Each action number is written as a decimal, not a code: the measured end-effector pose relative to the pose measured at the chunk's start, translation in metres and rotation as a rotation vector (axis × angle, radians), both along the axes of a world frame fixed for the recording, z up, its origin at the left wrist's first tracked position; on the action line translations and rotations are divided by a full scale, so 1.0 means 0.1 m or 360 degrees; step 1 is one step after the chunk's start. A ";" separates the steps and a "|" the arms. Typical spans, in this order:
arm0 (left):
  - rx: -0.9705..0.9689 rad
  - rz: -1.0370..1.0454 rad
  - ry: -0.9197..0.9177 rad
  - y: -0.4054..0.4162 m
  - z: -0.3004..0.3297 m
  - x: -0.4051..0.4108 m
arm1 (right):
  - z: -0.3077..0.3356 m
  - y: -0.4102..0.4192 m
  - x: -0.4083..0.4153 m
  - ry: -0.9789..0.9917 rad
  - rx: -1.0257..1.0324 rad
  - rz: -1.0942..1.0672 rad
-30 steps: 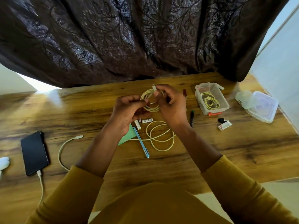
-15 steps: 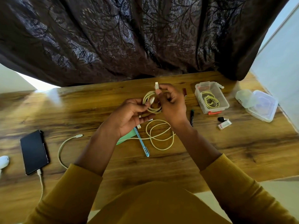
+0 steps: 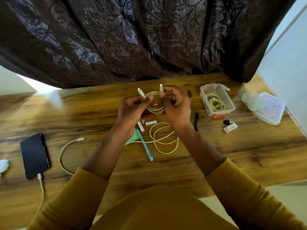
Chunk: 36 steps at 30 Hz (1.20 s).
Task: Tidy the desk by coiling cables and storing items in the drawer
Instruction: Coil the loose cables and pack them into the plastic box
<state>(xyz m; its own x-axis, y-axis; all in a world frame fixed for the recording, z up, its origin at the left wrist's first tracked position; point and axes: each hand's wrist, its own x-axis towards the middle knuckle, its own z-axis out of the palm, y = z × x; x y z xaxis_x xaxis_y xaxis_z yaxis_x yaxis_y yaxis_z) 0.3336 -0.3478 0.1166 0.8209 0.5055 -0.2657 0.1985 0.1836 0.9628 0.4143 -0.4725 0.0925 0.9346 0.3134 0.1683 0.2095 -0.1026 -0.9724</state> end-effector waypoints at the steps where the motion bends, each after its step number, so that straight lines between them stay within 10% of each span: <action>1: 0.0077 0.0084 -0.0035 0.01 -0.02 0.00 | 0.00 -0.01 -0.01 -0.0009 -0.0014 -0.0020; 20: -0.0218 0.0680 -0.0518 -0.11 0.01 0.09 | 0.17 0.08 -0.11 0.0050 0.0140 -0.0284; 36: -0.0175 0.0515 -0.0068 0.08 -0.03 0.06 | 0.16 -0.02 -0.09 -0.0069 0.0226 0.0171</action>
